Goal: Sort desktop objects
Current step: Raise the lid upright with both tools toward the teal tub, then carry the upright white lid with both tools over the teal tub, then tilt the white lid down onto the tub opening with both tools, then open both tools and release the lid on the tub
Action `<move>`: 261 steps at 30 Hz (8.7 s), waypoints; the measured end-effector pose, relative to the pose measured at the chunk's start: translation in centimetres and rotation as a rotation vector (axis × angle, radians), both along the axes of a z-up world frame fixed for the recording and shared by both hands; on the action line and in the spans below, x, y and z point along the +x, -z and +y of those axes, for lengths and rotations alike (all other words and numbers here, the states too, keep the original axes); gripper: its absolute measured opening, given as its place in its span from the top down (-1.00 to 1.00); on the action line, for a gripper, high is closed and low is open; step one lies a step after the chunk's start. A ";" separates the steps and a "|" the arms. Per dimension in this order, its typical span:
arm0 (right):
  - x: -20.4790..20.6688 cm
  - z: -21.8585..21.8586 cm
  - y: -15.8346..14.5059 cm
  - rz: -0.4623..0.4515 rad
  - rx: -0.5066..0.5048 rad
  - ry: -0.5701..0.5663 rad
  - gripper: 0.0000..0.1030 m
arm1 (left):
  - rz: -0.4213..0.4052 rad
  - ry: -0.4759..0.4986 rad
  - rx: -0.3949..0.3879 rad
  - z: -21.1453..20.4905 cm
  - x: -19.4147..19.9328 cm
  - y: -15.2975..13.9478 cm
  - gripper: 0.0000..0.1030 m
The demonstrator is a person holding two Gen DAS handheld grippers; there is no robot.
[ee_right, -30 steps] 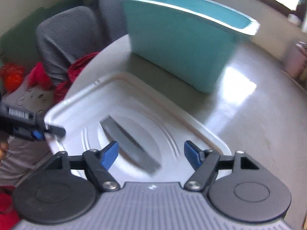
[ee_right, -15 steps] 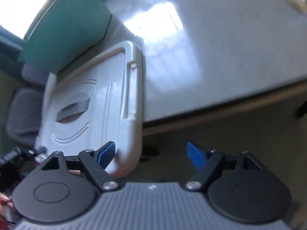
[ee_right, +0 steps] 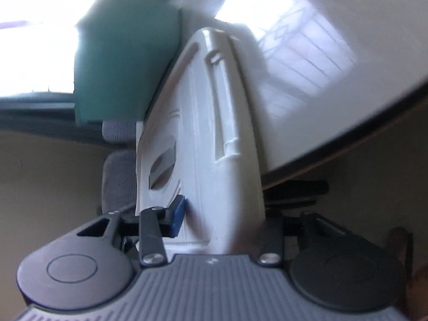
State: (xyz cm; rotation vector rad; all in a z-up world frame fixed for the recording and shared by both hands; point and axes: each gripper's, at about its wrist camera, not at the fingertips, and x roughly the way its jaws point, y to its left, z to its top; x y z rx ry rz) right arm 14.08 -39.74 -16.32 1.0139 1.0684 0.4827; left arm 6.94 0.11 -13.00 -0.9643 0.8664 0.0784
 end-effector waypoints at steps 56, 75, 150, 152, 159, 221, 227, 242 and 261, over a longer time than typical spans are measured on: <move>-19.8 14.6 -20.3 -0.496 -0.117 -0.022 0.59 | -0.335 0.035 -0.091 11.4 -18.5 -10.9 0.10; -22.5 10.5 -18.2 -0.525 0.066 0.016 0.58 | -0.395 0.081 0.115 7.3 -21.3 -16.7 0.10; -2.0 6.8 -20.2 -0.568 0.258 -0.135 0.55 | -0.487 -0.115 0.341 1.8 -3.9 -24.0 0.10; -0.5 6.3 -20.4 -0.568 0.260 -0.143 0.54 | -0.491 -0.122 0.348 1.2 -2.4 -24.2 0.10; 4.5 4.8 -21.0 -0.577 0.259 -0.167 0.53 | -0.498 -0.150 0.354 -0.9 2.7 -24.6 0.10; 23.7 6.7 -19.4 -0.340 -0.164 -0.054 -0.59 | -0.352 -0.118 0.342 2.3 26.5 -18.0 -0.10; 23.7 5.8 -20.4 -0.310 -0.194 -0.001 -0.83 | -0.355 -0.119 0.350 2.7 26.6 -18.4 -0.15; 20.9 7.7 -22.6 -0.220 -0.385 -0.038 -0.84 | -0.345 -0.102 0.370 3.6 26.7 -20.2 -0.15; 22.1 12.5 -26.3 -0.366 -1.031 -0.054 -0.85 | -0.228 0.086 0.766 2.3 29.5 -24.7 -0.89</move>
